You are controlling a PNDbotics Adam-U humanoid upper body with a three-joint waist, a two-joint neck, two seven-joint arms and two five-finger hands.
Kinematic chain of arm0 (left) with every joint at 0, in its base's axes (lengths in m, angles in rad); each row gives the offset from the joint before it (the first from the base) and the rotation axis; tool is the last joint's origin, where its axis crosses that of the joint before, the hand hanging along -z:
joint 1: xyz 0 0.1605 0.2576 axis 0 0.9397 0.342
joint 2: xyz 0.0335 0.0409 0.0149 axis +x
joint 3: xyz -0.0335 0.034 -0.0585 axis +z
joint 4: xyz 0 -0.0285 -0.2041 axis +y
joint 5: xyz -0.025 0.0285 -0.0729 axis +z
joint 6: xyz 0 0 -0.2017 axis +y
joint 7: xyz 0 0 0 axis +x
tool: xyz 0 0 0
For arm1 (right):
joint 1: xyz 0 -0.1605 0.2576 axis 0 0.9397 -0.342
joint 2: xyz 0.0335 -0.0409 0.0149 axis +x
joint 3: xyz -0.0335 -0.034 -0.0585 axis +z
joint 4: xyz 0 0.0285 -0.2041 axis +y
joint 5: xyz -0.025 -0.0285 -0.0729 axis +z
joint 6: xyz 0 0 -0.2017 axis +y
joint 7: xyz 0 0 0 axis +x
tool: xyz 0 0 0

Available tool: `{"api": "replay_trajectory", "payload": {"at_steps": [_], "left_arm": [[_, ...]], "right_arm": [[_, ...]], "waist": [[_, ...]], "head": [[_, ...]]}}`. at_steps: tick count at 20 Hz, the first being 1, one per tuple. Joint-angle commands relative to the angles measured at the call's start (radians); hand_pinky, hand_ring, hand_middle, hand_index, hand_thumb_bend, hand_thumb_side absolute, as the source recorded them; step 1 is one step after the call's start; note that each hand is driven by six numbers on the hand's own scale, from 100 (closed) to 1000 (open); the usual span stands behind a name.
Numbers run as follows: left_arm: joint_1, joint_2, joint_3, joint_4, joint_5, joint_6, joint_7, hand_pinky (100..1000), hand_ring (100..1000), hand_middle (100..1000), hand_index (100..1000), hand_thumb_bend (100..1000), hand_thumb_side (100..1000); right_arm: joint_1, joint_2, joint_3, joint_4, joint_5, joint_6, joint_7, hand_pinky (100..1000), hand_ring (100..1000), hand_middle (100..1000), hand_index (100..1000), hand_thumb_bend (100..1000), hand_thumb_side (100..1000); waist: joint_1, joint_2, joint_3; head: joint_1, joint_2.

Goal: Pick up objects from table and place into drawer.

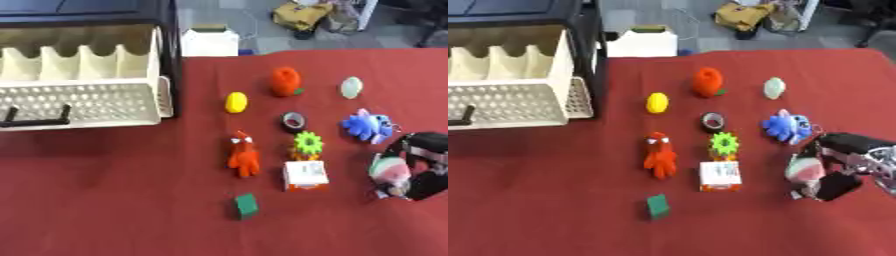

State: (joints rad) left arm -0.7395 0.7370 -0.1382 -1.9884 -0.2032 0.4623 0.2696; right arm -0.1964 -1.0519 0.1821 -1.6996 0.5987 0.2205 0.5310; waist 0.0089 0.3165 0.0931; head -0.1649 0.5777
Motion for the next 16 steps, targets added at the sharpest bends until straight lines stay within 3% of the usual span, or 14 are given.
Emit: {"api": "replay_trajectory", "payload": {"at_steps": [1, 5, 9, 16], "left_arm": [[-0.017, 0.014, 0.012, -0.012, 0.004, -0.001, 0.004, 100, 100, 100, 813, 378, 1000], [-0.017, 0.013, 0.012, -0.012, 0.005, -0.001, 0.005, 100, 100, 100, 813, 377, 1000], [-0.017, 0.013, 0.013, -0.012, 0.007, -0.001, 0.007, 100, 100, 100, 811, 378, 1000], [-0.015, 0.013, 0.013, -0.012, 0.009, 0.002, 0.010, 100, 100, 100, 809, 371, 1000]], "right_arm": [[0.006, -0.026, 0.007, 0.007, -0.005, 0.009, -0.033, 344, 598, 636, 707, 299, 310], [0.005, -0.024, 0.010, 0.011, -0.026, 0.022, -0.081, 336, 599, 611, 680, 229, 241], [0.003, -0.023, 0.011, 0.013, -0.050, 0.029, -0.117, 336, 603, 591, 653, 100, 120], [0.002, -0.022, 0.011, 0.004, -0.098, 0.037, -0.155, 322, 593, 570, 628, 100, 100]], "waist": [[0.001, -0.012, 0.001], [0.001, -0.013, 0.002], [0.000, -0.014, 0.002], [-0.001, -0.016, -0.001]], "head": [[-0.003, -0.012], [-0.003, -0.013], [-0.003, -0.014], [-0.003, -0.012]]}}
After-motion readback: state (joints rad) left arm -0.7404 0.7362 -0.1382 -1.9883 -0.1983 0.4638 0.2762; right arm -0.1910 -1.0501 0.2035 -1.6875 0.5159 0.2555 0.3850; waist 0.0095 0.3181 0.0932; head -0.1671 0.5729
